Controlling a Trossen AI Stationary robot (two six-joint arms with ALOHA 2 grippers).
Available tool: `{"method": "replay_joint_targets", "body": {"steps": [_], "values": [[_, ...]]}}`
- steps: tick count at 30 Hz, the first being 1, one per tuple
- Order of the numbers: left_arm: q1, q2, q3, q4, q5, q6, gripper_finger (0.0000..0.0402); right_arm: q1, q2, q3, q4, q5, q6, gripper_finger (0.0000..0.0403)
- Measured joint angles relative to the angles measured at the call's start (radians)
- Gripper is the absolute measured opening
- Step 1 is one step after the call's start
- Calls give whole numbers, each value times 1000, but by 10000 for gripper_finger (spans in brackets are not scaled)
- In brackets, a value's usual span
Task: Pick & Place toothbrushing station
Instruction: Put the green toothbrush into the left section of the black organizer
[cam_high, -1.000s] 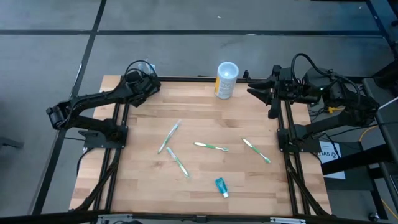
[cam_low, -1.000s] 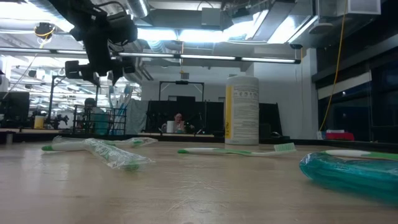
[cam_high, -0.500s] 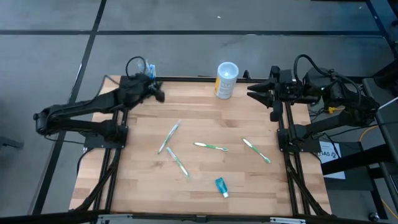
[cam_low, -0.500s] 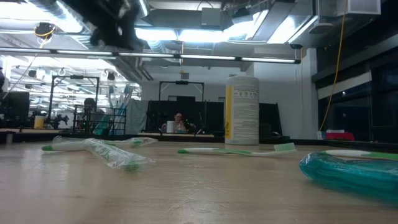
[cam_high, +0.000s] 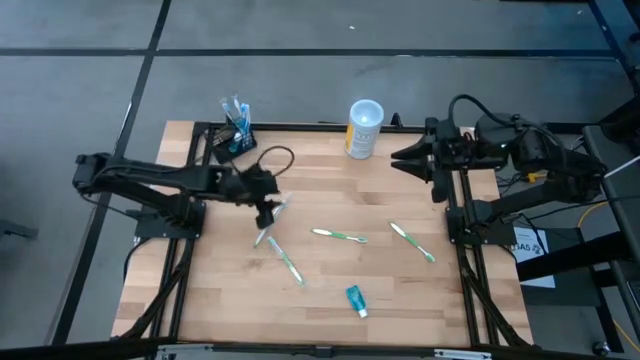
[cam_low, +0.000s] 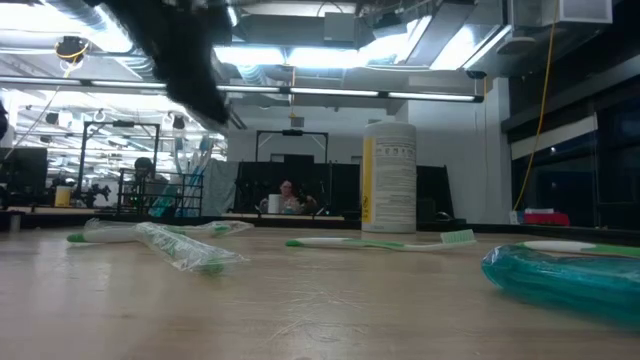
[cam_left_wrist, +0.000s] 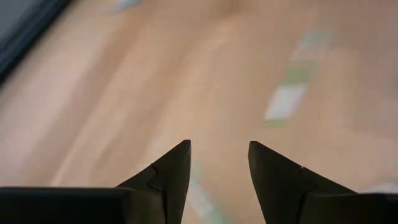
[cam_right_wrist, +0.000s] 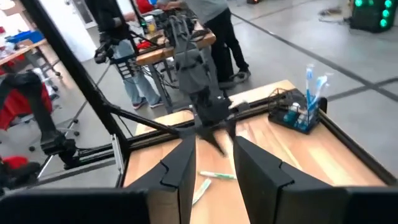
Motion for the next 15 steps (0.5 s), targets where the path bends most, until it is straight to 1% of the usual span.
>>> {"method": "replay_joint_targets", "body": {"steps": [1, 2, 3, 6, 8, 10, 12, 13, 15], "values": [[-1, 21, 12, -65, -87, -99, 154, 0, 5, 0, 3, 11, 14, 110], [2, 41, 16, -116, -144, -203, 151, 1, 8, 0, 7, 16, 27, 110], [4, 58, 16, -127, -158, -269, 147, 5, 11, 0, 7, 23, 35, 110], [2, 106, 24, -78, -65, -362, 131, 28, 25, 0, 17, 68, 47, 110], [7, 162, 20, -94, -23, -411, 121, 43, 30, 0, 12, 93, 46, 110], [18, 210, 20, -88, 15, -421, 115, 54, 34, 0, 17, 115, 47, 110], [37, 254, 31, -85, 81, -425, 115, 59, 35, 0, 18, 130, 47, 110], [48, 277, 36, -84, 111, -423, 118, 61, 35, 0, 21, 135, 47, 110], [67, 306, 56, -94, 130, -403, 129, 66, 34, 0, 39, 143, 49, 110]]}}
